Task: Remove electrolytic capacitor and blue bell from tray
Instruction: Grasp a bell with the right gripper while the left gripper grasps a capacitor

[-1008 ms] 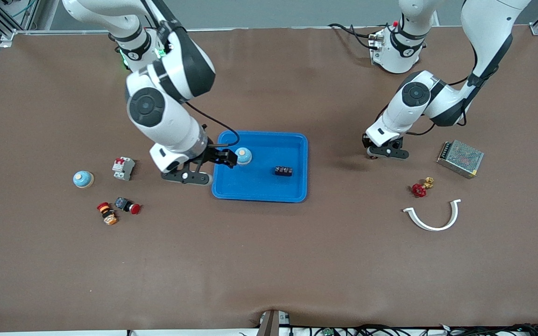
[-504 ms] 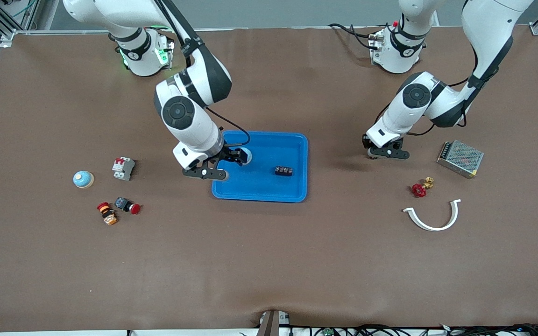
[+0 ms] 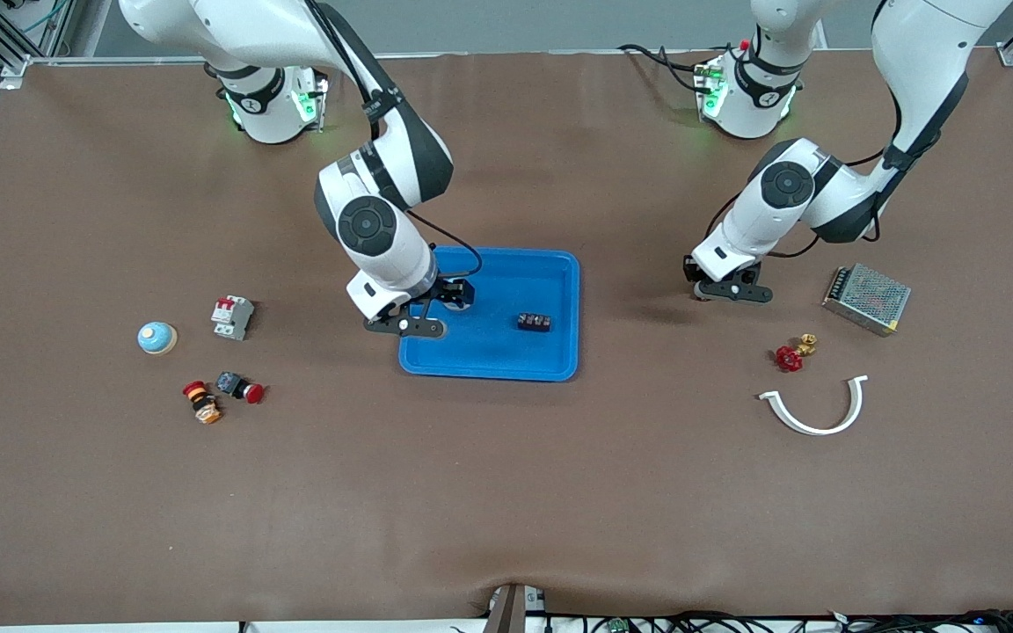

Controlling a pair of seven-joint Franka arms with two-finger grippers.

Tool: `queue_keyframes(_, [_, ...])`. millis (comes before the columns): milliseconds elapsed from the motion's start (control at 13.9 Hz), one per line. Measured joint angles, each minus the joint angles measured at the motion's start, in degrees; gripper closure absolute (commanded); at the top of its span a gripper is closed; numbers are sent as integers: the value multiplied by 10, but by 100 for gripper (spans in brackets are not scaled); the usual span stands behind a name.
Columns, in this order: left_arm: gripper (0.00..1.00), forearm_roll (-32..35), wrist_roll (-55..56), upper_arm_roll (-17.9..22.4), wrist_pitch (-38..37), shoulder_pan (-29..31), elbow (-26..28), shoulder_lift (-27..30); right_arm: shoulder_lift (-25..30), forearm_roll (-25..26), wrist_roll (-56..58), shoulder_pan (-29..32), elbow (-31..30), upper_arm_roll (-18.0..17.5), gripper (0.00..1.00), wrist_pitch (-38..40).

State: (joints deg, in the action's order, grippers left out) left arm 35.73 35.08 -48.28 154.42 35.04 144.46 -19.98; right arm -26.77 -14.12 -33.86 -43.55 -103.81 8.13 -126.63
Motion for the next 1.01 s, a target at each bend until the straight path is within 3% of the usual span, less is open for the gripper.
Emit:
queue_keyframes(504, [0, 0, 68, 0, -170, -50, -107, -40, -26, 7, 1, -27, -9, 1, 0, -21])
queue_keyframes(720, [0, -4, 106, -6, -207, -57, -134, -44, -36, 7, 1, -36, -38, 1, 0, -78])
queue_keyframes(1008, [0, -81, 189, -29, -259, -57, -190, -44, -44, 7, 1, -45, -71, 1, 0, -134])
